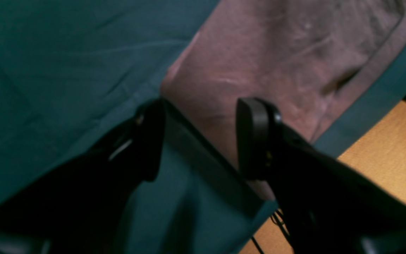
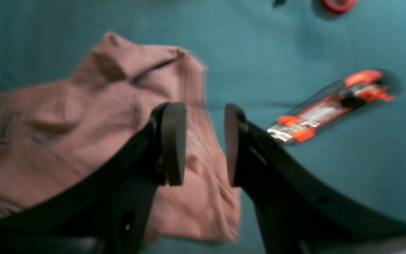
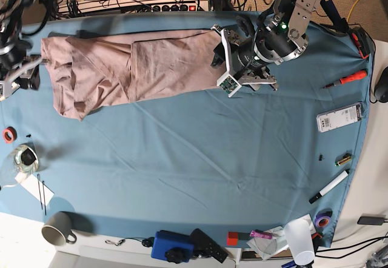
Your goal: Fold the T-shirt properly
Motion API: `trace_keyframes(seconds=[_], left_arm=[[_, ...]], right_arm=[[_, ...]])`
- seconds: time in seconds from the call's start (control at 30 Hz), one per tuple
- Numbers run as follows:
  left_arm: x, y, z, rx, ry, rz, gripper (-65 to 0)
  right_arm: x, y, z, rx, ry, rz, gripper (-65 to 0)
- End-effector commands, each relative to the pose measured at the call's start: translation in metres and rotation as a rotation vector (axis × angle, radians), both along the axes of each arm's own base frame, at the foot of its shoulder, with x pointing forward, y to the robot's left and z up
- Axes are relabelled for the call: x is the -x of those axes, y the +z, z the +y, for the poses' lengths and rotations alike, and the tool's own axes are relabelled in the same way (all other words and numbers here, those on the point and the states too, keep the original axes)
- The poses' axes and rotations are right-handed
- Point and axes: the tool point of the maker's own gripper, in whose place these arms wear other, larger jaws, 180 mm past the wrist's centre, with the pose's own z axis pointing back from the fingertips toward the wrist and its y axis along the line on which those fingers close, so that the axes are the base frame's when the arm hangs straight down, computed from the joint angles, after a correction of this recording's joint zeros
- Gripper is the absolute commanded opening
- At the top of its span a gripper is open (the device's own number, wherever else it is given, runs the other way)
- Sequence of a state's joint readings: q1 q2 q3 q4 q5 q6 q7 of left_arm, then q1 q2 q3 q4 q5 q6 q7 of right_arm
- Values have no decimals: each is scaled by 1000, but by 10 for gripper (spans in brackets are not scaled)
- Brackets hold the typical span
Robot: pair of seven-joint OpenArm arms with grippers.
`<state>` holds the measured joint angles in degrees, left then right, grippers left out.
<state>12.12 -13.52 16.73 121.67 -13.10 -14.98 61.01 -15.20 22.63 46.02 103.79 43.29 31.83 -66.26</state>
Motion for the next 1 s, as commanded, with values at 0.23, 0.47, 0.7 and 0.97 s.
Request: trace_keyframes(seconds=[0.23, 0.47, 0.7, 0.97], left_arm=[[6, 4, -4, 35, -1, -9, -343], [5, 5, -6, 44, 0, -17, -343], [4, 5, -4, 33, 2, -22, -343], [1, 4, 1, -1, 13, -42, -343]], right_arm=[[-44, 39, -7, -451, 186, -191, -459], [-51, 42, -31, -608, 119, -259, -459], [-49, 37, -32, -622, 106, -251, -459], [-49, 40, -36, -606, 107, -246, -458]])
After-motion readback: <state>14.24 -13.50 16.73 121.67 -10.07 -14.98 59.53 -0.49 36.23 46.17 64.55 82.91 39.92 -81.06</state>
